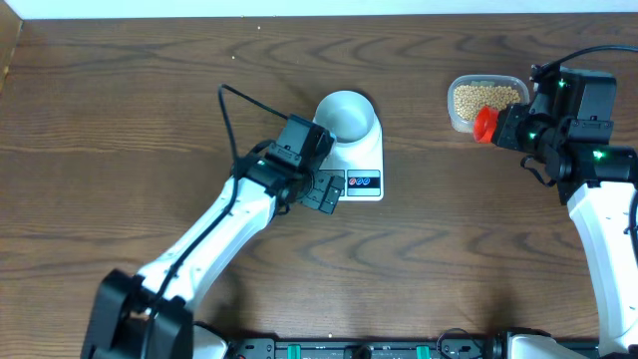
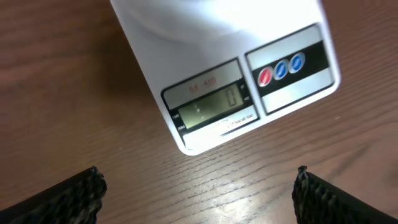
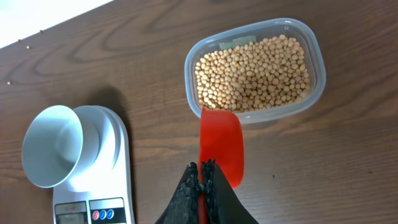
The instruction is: Scoop item into bowl and weigh 50g on scale
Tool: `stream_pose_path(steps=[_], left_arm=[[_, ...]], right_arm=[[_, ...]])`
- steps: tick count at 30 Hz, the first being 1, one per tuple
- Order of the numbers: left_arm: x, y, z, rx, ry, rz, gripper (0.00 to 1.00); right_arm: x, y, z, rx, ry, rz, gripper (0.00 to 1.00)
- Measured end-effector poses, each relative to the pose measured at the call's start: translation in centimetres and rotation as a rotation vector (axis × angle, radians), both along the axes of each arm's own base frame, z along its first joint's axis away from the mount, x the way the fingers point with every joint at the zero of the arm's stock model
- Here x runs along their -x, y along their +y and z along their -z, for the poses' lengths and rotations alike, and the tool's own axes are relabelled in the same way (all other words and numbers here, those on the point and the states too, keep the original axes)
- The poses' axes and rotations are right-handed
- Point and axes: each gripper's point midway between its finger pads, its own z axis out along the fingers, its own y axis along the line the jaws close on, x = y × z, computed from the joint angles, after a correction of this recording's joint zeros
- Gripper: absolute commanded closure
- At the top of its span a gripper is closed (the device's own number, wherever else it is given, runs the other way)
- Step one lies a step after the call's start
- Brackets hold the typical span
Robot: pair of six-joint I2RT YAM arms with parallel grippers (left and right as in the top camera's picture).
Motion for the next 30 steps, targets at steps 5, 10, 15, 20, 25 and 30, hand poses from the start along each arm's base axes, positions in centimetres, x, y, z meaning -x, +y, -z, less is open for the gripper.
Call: stream_pose_path(steps=[5, 10, 15, 20, 25, 30], left_arm=[[0.0, 0.0, -3.1, 0.044, -0.082, 0.0, 0.02], [1.0, 0.5, -4.6, 0.05, -0.093, 0.0, 0.02], [2.9, 1.5, -5.7, 0.041, -0.077, 0.002, 0.02], [5.1, 0.7, -6.4, 0.04, -0.065, 0.052, 0.02], [6.6, -0.7, -5.3, -0.024, -0.081, 0.107, 0.02], [6.2, 0.4, -3.0, -0.071, -0.104, 0.039, 0.02]], right_arm=[[-0.1, 0.5, -0.2, -0.023, -0.009, -0.022, 0.99], [0.0, 0.9, -0.2, -0.037, -0.009, -0.039, 0.99], [-0.2, 0.9, -1.5, -0.034, -0.022, -0.053, 0.99], [-0.6, -0.5, -2.9, -0.029, -0.056, -0.022, 0.99], [-0.6, -2.3, -2.8, -0.026, -0.055, 0.02, 0.99], [-0.7, -2.7, -2.9, -0.004, -0.065, 0.009, 0.99]])
